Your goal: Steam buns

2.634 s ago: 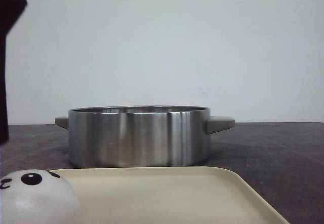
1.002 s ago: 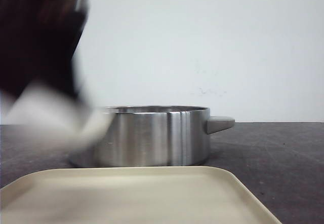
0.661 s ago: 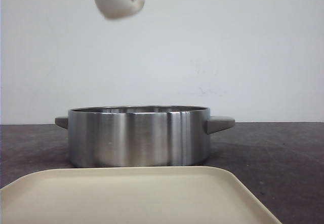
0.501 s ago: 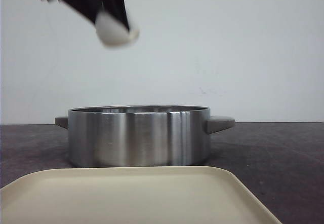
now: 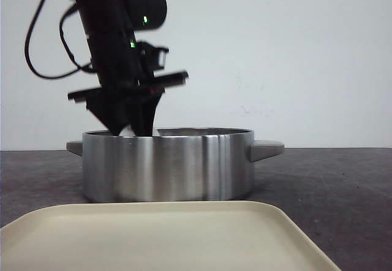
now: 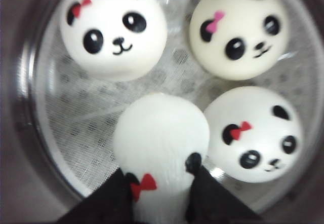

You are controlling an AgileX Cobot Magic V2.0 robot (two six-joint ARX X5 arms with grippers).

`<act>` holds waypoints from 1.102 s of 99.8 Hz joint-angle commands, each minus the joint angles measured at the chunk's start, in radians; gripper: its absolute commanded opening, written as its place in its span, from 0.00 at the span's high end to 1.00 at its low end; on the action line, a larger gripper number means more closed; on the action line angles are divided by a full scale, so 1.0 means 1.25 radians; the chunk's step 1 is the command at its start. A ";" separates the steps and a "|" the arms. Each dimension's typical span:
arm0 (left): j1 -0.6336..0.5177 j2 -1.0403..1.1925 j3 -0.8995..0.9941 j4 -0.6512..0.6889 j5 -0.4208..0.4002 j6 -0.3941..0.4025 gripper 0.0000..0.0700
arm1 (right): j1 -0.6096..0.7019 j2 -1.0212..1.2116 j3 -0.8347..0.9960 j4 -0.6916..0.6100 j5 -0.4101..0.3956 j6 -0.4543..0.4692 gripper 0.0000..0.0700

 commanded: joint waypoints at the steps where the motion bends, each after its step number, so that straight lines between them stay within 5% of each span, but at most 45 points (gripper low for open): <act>1: -0.005 0.030 0.023 -0.003 -0.003 0.007 0.67 | 0.010 0.007 0.016 -0.001 0.002 0.003 0.99; 11: -0.005 0.044 0.023 -0.011 -0.004 0.007 0.38 | 0.010 0.007 0.016 -0.013 0.003 0.013 0.99; 28: -0.005 0.045 0.026 0.002 -0.003 0.007 0.28 | 0.010 0.007 0.016 -0.018 0.003 0.017 0.99; 39: -0.005 0.044 0.036 0.002 -0.003 0.007 0.00 | 0.009 0.008 0.016 -0.018 0.004 0.016 0.99; 68: -0.005 -0.003 0.118 -0.029 -0.012 -0.031 0.00 | 0.009 0.008 0.009 -0.018 0.088 0.008 0.99; 84: -0.012 -0.158 0.117 0.048 -0.026 -0.062 0.53 | 0.009 0.007 -0.030 -0.011 0.133 -0.008 0.99; 110: -0.053 -0.414 0.098 0.022 -0.104 -0.044 1.00 | 0.016 -0.018 -0.200 0.159 0.126 -0.008 0.99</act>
